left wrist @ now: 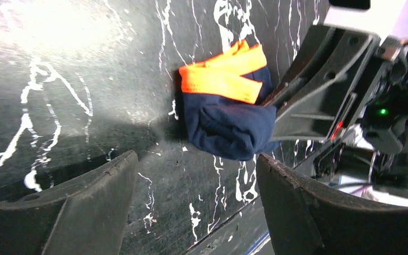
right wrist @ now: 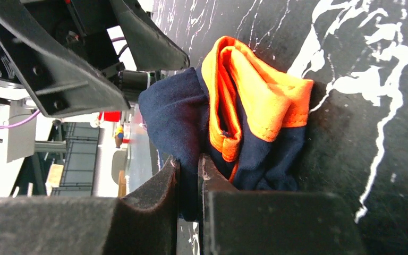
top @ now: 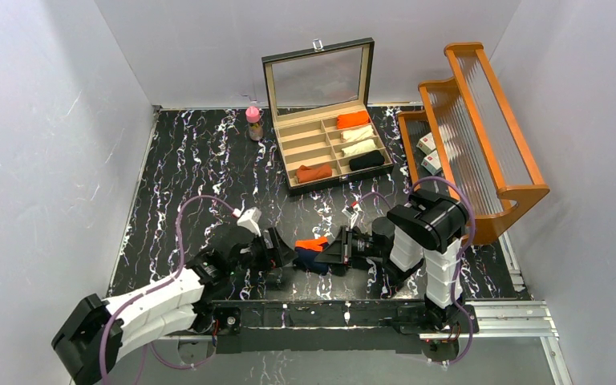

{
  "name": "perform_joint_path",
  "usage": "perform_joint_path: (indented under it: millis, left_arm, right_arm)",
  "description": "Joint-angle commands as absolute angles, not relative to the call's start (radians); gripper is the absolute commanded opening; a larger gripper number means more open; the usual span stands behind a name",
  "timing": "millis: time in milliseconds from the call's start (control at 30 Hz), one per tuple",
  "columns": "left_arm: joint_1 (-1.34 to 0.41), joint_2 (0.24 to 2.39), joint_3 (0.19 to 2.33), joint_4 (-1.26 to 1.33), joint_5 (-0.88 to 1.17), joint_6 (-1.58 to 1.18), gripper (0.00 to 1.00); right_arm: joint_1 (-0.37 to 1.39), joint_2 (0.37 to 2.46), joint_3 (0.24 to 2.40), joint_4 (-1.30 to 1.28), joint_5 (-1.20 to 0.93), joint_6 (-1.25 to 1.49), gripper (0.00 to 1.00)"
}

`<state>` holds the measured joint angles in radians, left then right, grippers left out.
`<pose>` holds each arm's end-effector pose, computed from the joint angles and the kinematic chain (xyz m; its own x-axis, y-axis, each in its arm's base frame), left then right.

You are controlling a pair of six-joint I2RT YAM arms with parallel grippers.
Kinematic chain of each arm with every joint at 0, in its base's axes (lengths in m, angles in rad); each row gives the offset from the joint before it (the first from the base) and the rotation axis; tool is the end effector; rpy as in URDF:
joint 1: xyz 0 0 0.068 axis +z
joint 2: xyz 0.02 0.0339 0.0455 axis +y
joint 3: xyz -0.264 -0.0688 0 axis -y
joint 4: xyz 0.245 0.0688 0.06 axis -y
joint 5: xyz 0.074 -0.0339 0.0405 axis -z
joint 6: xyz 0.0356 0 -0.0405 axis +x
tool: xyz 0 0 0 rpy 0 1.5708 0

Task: Roll the underwear
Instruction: Roll the underwear to the center of the board.

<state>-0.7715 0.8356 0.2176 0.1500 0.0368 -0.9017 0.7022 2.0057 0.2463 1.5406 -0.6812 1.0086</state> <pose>0.1247 -0.1231 0.1668 -0.7656 -0.3489 -0.5406 0.1931 0.6769 -0.7103 0.1714 0.1744 0.0790 -0.9099 0.0911 -0.4047 -0.3774 0.2231 0.8988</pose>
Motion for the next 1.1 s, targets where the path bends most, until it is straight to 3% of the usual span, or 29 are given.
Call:
perform_joint_path:
  millis: [0, 300, 500, 767, 867, 1067]
  left_arm:
    - [-0.771, 0.935, 0.207, 0.261, 0.168, -0.837, 0.78]
    - [-0.779, 1.164, 0.222, 0.477, 0.146, -0.881, 0.73]
    - [-0.787, 1.299, 0.24, 0.477, 0.082, -0.902, 0.51]
    - [-0.817, 1.447, 0.294, 0.358, 0.016, -0.872, 0.38]
    - [-0.83, 1.488, 0.325, 0.305, 0.014, -0.846, 0.3]
    - [-0.838, 1.517, 0.361, 0.271, 0.014, -0.83, 0.25]
  right_arm:
    - [0.674, 2.084, 0.186, 1.28, -0.618, 0.961, 0.07]
    - [0.66, 2.134, 0.194, 1.293, -0.629, 0.974, 0.11]
    - [0.642, 2.172, 0.182, 1.378, -0.66, 0.999, 0.19]
    - [0.64, 2.059, 0.188, 1.305, -0.684, 0.946, 0.38]
    - [0.639, 1.977, 0.189, 1.208, -0.656, 0.876, 0.55]
    - [0.64, 1.761, 0.195, 0.912, -0.54, 0.756, 0.63]
